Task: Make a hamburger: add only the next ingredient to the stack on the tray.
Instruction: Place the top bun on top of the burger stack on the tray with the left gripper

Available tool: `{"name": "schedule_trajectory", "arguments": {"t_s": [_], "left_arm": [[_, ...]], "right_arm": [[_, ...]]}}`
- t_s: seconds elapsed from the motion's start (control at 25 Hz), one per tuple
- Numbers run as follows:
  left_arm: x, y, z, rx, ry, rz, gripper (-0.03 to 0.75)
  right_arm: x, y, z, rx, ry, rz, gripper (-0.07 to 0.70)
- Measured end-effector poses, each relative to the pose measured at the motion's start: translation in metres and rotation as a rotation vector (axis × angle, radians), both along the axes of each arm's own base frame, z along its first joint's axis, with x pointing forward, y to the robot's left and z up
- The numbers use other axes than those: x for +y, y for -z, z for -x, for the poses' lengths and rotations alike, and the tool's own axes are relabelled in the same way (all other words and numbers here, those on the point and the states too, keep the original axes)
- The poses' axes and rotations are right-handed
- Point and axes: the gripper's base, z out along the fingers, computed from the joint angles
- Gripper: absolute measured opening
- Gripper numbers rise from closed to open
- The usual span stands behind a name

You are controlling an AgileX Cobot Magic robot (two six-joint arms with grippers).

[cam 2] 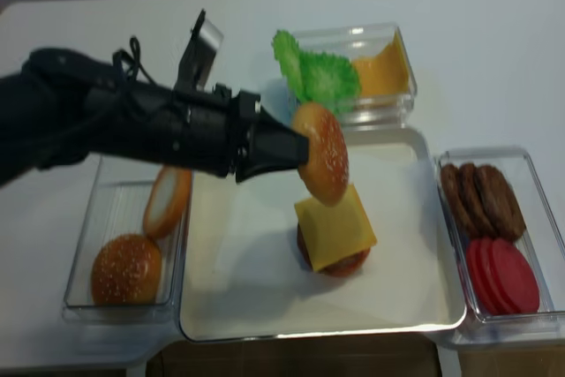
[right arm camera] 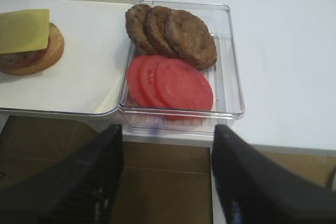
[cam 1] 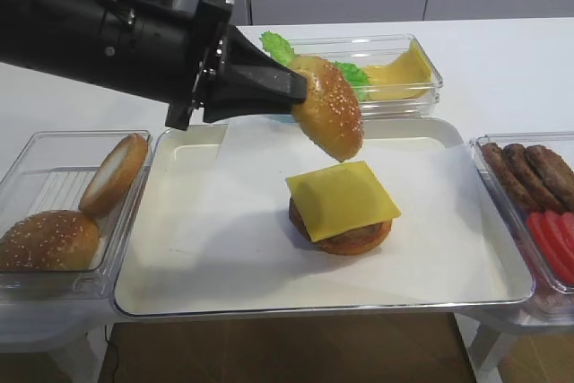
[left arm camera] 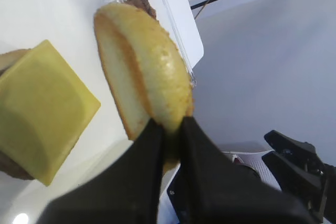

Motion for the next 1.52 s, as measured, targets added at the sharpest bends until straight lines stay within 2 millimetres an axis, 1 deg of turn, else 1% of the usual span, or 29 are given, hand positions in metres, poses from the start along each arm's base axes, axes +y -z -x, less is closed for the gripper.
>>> {"name": "schedule_trajectory", "arguments": {"t_s": [0.24,0.44,0.76,0.88,1.0,1.2,1.36,1.52], "left_arm": [[-0.019,0.016,0.0,0.046,0.045,0.006,0.06],[-0.024,0.021,-0.003,0.072,0.034,0.038,0.059],[-0.025,0.027,-0.005,0.092,0.028,0.036,0.059],[-0.023,0.037,-0.001,0.115,0.018,0.026,0.059],[-0.021,0.046,0.003,0.134,-0.002,0.047,0.059],[-0.021,0.049,0.003,0.145,-0.06,0.116,0.057],[-0.021,0.051,0.003,0.147,-0.066,0.125,0.056],[-0.022,0.059,0.001,0.179,-0.061,0.127,0.056]], "right_arm": [[0.0,0.0,0.0,0.0,0.0,0.0,0.426],[0.0,0.0,0.0,0.0,0.0,0.0,0.426],[0.0,0.0,0.0,0.0,0.0,0.0,0.426],[0.0,0.0,0.0,0.0,0.0,0.0,0.426],[0.0,0.0,0.0,0.0,0.0,0.0,0.426],[0.0,0.0,0.0,0.0,0.0,0.0,0.426],[0.0,0.0,0.0,0.0,0.0,0.0,0.426],[0.0,0.0,0.0,0.0,0.0,0.0,0.426]]}}
